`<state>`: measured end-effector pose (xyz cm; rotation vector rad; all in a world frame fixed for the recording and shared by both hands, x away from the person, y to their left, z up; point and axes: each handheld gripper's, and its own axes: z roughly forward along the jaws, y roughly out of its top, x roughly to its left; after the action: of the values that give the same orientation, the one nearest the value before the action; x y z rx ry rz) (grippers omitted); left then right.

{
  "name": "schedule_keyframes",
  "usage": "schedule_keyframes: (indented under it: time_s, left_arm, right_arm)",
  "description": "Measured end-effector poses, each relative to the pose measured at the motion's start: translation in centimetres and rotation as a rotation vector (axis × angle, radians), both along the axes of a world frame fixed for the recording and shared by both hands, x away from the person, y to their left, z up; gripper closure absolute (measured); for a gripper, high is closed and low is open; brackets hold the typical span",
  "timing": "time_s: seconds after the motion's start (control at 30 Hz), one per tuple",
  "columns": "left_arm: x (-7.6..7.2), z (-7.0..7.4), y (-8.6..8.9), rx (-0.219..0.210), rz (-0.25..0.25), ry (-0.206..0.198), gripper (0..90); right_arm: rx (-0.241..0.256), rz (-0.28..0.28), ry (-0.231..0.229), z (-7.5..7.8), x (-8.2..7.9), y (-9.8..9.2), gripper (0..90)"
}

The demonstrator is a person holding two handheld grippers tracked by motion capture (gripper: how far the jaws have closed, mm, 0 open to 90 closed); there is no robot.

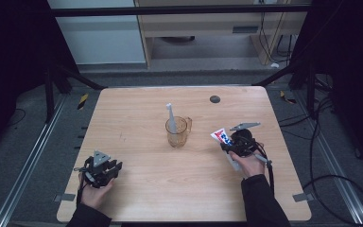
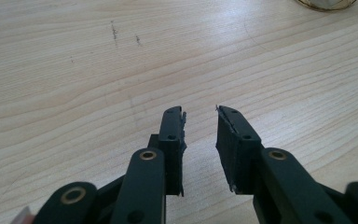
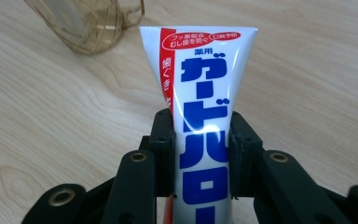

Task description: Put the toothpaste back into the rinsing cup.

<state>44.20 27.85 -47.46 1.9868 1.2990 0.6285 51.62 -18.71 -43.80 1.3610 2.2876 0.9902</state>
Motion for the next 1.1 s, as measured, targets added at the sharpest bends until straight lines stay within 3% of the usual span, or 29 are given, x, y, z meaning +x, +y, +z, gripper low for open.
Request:
schedule_keyframes:
  time_s: [0.4, 1.1]
  left_arm:
    - [0.0, 0.0, 0.0, -0.003, 0.002, -0.002, 70.4]
    - [0.0, 0.1, 0.1, -0.004, 0.003, -0.005, 70.5]
  right_arm:
    - [0.138, -0.044, -0.161, 2.4, -0.4, 0.9, 68.3]
    - [0.287, -0.06, -0.326, 4.7, 0.2, 3.2, 68.4]
